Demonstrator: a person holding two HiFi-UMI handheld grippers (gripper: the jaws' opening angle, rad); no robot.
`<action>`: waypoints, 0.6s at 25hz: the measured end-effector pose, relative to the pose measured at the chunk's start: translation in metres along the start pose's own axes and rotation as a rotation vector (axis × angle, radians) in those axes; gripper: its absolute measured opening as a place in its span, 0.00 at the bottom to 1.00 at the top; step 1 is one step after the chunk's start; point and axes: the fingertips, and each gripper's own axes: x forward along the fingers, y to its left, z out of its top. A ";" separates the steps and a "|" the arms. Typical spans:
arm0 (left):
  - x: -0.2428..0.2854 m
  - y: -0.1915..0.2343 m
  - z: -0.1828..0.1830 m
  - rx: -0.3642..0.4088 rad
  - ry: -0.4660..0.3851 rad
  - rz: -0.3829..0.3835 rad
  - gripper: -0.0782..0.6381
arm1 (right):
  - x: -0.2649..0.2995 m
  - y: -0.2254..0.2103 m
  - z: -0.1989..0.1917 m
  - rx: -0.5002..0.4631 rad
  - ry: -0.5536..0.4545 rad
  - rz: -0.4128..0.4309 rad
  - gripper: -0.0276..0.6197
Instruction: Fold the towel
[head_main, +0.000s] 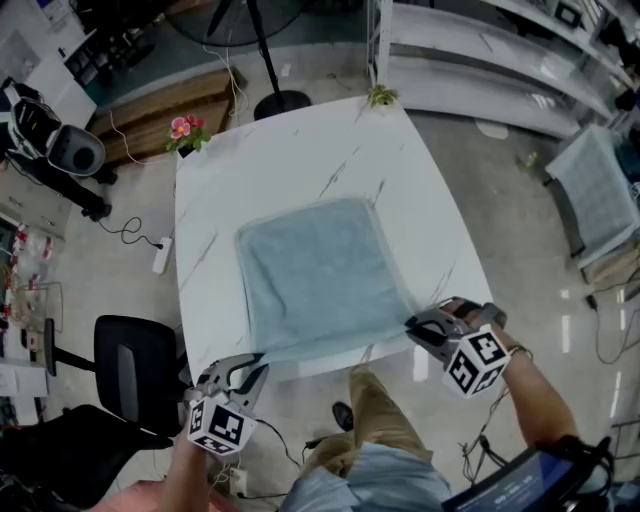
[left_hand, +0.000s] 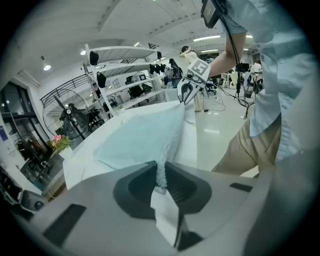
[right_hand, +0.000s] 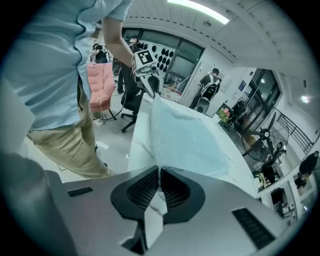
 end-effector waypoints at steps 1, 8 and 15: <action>-0.006 -0.006 0.003 -0.001 -0.005 -0.002 0.18 | -0.006 0.006 0.002 0.005 0.001 -0.001 0.09; -0.036 -0.052 0.012 0.006 -0.004 -0.052 0.18 | -0.042 0.036 0.016 0.030 0.012 -0.011 0.09; -0.054 -0.041 0.032 -0.024 -0.062 -0.040 0.18 | -0.065 0.022 0.032 0.063 -0.011 -0.060 0.09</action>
